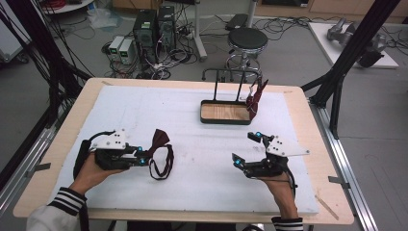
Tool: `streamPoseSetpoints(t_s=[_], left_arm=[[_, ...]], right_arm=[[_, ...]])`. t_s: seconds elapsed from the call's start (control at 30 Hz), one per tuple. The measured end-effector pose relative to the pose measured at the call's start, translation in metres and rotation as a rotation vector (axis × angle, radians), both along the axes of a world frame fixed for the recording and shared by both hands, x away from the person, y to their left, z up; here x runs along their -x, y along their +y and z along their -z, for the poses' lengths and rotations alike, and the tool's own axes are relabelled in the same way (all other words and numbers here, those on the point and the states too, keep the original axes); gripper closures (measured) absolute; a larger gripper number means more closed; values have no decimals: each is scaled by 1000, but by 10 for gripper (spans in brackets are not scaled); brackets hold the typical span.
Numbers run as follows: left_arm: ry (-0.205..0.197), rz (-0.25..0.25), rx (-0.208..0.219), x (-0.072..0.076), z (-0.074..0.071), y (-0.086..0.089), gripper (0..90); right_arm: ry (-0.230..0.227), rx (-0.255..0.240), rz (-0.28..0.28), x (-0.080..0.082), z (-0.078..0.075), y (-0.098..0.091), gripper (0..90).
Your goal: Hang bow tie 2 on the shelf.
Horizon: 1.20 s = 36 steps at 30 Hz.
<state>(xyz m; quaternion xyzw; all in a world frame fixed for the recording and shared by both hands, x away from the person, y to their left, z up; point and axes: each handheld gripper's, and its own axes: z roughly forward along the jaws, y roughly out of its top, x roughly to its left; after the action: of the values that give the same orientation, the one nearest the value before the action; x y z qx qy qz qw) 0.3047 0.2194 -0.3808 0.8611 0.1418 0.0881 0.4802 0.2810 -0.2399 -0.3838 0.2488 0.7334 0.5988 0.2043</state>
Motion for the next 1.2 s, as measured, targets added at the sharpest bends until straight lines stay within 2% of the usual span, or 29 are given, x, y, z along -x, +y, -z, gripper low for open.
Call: streamPoseSetpoints(t_s=[0.27,0.43,0.47,0.67,0.7,0.77,0.8,0.83,0.93,0.97,1.1,1.2], left_arm=[[-32,49,38,-6,-4,-11,777],[-44,94,64,-10,-7,-16,778],[-42,117,69,-11,-7,-18,778],[-38,156,70,-13,-8,-26,779],[-39,166,70,-13,-9,-27,779],[-44,186,56,-14,-11,-31,778],[-44,186,56,-14,-11,-31,778],[-44,200,67,-15,-13,-33,779],[-51,205,76,-15,-16,-36,778],[-66,209,80,-16,-19,-39,778],[-80,209,95,-17,-23,-41,778],[-77,220,117,-18,-23,-45,778]], right_arm=[[8,5,-53,-4,-8,13,88],[16,38,-95,-11,-13,27,88],[10,39,-102,-13,-14,29,88],[21,47,-136,-17,-22,37,88],[29,50,-162,-20,-25,40,89],[35,54,-178,-22,-28,43,89],[35,54,-178,-22,-28,43,89],[41,60,-202,-25,-32,47,89],[39,63,-225,-28,-36,50,89],[33,85,-247,-31,-40,52,98],[47,80,-268,-36,-46,53,103],[49,79,-312,-40,-51,57,103]])
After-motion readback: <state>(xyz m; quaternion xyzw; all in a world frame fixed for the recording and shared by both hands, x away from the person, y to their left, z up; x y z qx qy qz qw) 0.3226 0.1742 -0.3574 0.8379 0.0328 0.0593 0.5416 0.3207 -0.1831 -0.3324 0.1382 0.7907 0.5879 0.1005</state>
